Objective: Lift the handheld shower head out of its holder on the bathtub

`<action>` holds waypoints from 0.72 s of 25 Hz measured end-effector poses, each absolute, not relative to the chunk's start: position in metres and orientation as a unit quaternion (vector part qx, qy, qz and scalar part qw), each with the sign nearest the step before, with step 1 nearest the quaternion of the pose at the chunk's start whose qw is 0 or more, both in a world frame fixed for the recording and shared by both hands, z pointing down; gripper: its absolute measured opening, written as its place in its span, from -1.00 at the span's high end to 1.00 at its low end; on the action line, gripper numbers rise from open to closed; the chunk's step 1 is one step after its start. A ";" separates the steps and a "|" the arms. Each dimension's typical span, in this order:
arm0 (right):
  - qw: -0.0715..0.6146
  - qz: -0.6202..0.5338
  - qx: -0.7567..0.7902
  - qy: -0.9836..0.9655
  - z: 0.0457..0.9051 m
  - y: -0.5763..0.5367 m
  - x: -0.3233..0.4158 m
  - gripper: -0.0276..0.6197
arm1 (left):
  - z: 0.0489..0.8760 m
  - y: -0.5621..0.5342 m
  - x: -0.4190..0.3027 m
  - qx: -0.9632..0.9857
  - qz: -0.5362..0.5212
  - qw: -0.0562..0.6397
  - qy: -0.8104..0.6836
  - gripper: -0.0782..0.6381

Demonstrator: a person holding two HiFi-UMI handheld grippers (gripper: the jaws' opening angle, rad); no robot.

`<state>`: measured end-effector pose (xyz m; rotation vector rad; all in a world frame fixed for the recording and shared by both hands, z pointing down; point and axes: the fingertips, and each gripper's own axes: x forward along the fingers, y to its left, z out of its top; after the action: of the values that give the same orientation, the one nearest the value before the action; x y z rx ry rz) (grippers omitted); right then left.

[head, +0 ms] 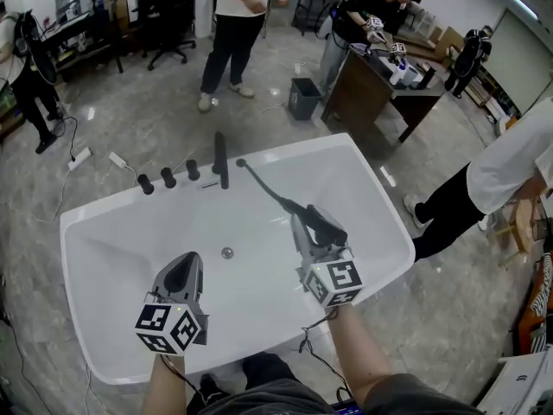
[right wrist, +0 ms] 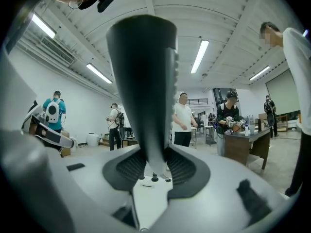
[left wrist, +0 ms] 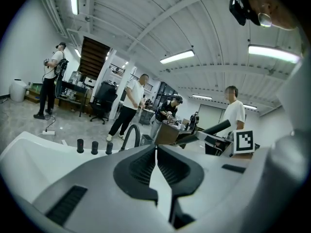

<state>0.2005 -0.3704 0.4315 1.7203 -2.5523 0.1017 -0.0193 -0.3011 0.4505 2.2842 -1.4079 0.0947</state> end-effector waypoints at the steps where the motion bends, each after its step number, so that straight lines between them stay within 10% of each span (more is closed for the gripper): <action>1: 0.032 0.031 0.560 -0.827 0.427 -0.360 0.197 0.48 | 0.448 -0.294 -0.021 0.832 0.033 0.226 -0.505 0.72; 18: 0.021 0.003 0.618 -0.786 0.365 -0.197 0.142 0.48 | 0.401 -0.165 -0.082 0.876 0.017 0.212 -0.433 0.72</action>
<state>0.1421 -0.1967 0.3645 1.9153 -2.4367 0.0105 -0.0816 -0.1651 0.4005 2.4323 -1.2035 0.0472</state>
